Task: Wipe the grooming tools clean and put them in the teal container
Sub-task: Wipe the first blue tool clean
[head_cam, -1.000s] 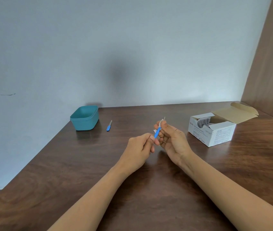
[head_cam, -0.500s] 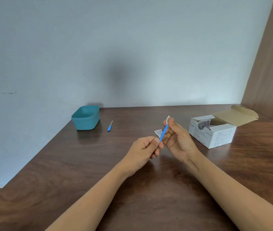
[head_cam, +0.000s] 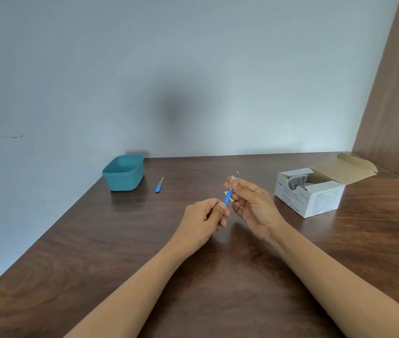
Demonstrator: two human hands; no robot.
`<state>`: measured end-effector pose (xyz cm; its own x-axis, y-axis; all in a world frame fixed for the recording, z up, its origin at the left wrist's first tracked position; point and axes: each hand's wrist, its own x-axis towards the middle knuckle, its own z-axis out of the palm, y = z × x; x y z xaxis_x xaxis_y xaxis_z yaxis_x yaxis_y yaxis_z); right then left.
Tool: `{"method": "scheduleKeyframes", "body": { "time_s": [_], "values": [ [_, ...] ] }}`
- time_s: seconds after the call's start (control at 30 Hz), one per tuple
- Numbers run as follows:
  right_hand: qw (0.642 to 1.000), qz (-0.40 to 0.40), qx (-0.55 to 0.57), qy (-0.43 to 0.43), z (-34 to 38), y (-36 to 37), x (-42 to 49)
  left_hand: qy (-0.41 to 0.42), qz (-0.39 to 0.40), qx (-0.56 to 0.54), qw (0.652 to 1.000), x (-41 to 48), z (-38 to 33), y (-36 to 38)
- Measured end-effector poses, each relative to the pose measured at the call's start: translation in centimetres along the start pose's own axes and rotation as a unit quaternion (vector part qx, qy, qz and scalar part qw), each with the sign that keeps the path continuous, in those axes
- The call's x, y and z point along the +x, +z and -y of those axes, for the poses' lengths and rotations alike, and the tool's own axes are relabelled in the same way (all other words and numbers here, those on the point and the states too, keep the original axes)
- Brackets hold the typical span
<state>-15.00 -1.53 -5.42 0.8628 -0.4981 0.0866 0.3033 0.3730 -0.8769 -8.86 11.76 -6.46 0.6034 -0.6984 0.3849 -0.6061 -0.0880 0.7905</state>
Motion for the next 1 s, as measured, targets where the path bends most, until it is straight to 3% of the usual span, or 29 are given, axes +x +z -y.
{"method": "scheduleKeyframes", "body": {
  "time_s": [0.2,0.5,0.77,1.0],
  "values": [
    [0.998,-0.061,0.002,-0.010,-0.06,-0.13,0.07,0.013,-0.005,0.022,1.000,0.01,0.01,-0.02],
    [0.999,-0.011,0.036,0.029,0.13,-0.29,0.25,0.022,0.006,0.048,0.999,-0.06,0.08,-0.11],
    [0.997,-0.057,-0.021,0.045,-0.16,-0.32,0.41,0.013,0.005,0.061,0.998,-0.19,0.25,0.09],
    [0.997,-0.042,-0.057,0.025,-0.51,-0.20,0.17,0.020,0.002,0.077,0.997,-0.35,0.29,0.03]
  ]
}}
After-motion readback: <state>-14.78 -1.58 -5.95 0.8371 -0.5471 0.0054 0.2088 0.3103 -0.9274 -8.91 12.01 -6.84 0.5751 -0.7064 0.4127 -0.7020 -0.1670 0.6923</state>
